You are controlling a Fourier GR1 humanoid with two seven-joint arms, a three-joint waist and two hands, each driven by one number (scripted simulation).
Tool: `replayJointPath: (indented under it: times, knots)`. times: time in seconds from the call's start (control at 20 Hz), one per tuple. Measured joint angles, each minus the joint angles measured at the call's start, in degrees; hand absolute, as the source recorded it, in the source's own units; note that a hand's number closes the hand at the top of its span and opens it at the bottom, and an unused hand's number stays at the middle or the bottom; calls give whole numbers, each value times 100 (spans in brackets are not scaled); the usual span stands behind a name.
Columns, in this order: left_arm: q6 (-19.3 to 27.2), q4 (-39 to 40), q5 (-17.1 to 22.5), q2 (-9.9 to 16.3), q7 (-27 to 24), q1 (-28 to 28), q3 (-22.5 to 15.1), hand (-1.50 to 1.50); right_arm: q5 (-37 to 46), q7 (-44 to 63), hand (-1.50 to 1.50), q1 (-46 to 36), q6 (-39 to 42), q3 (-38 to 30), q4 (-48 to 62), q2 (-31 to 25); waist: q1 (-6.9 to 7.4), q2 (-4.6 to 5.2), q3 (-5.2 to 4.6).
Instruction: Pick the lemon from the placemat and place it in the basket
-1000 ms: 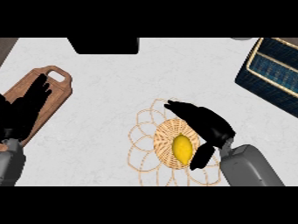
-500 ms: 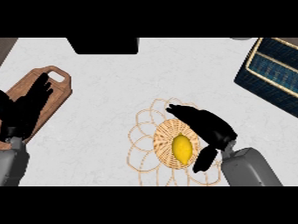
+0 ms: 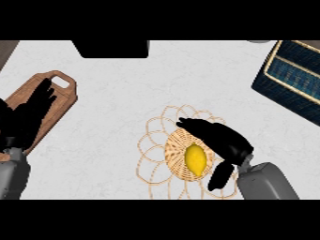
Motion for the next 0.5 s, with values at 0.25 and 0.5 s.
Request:
replayJointPath:
  times: [0.25,0.5]
  knots:
    - [-21,12,-75,-80,16,-13,33,0,399,25,-150,-17,-199,74,189,105,0,0,0]
    - [-52,126,-132,-117,-31,-95,103,0,724,-52,-150,246,-426,184,169,105,-8,1,0]
